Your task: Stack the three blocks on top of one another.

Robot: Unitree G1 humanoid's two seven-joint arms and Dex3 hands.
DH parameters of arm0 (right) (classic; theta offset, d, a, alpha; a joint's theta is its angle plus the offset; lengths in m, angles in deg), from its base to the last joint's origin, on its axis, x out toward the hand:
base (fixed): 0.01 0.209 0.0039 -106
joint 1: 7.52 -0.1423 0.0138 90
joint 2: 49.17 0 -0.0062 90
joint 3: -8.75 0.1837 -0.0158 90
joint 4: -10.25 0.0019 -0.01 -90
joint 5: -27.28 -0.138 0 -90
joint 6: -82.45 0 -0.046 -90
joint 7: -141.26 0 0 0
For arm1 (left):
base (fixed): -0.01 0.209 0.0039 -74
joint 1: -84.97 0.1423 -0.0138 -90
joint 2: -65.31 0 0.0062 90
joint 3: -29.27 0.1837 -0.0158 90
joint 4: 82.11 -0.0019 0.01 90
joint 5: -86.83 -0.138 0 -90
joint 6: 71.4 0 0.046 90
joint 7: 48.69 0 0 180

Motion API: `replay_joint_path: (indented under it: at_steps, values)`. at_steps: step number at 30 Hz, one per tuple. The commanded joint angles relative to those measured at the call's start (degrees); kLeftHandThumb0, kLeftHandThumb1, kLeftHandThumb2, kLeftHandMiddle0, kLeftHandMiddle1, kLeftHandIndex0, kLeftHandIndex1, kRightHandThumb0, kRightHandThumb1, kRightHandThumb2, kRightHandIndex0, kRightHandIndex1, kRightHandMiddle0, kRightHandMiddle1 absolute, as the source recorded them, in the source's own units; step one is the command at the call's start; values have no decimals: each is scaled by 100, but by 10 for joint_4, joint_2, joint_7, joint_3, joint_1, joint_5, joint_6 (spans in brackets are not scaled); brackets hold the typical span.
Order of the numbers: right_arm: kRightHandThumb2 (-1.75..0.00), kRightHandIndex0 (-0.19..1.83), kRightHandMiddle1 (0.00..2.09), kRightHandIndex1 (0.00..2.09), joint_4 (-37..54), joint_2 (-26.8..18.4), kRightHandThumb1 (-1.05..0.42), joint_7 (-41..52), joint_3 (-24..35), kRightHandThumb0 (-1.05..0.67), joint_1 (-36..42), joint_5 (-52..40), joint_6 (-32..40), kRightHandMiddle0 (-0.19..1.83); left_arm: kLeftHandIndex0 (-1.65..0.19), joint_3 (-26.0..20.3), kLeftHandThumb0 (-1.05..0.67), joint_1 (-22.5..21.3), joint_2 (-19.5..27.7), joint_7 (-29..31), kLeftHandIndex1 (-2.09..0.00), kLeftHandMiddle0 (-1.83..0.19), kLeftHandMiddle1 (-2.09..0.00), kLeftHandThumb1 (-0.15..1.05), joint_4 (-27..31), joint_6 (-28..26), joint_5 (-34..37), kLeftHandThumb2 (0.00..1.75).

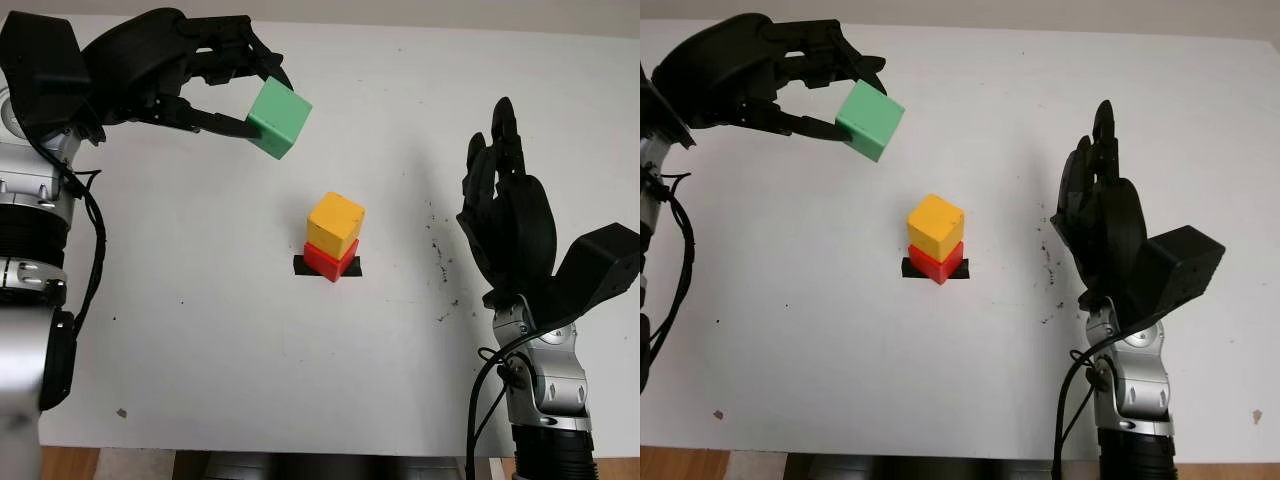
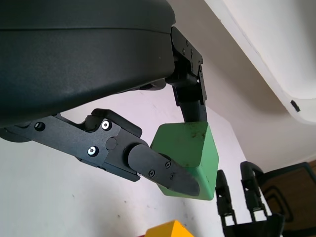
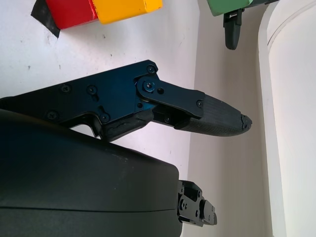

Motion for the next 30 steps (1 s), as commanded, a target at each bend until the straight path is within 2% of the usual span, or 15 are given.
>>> replay_joint_path:
  at_steps: [1, 5, 9, 13, 19, 24, 30]
  values:
    - [-70, -19, 0, 0, -1, 0, -105, -1, 2, -69, 2, 1, -11, -19, -46, -11, -46, 16, -9, 0, -122, -21, -4, 101, 38, -26, 17, 6]
    - [-68, -19, 0, 0, -5, 6, -105, -5, 4, -69, 0, -5, -16, -19, -45, -16, -44, 50, -29, 8, -123, -17, -4, 102, 103, -98, 49, 6]
    - [-67, -19, 0, 0, -3, 7, -105, -4, 3, -68, 1, -7, -13, -19, -39, -16, -39, 65, -46, 34, -132, -18, -5, 103, 122, -160, 81, 5]
    - [-67, -19, 0, 0, 0, 5, -105, -3, 1, -68, 3, -6, -12, -19, -40, -5, -43, 62, -55, 46, -136, -19, -6, 103, 105, -153, 63, 5]
    - [-67, -19, 0, 0, -4, 4, -105, -2, 0, -68, 2, -4, -13, -19, -50, 4, -49, 67, -66, 44, -126, -18, -6, 100, 110, -166, 47, 5]
    - [-67, -19, 0, 0, -3, 3, -105, -4, -2, -68, 2, 1, -11, -19, -51, 7, -49, 73, -79, 58, -124, -18, -5, 101, 105, -168, 48, 6]
    - [-65, -19, 0, 0, -6, 4, -105, -4, 1, -68, 1, -4, -12, -19, -47, 4, -46, 74, -95, 64, -130, -15, -5, 101, 91, -188, 51, 5]
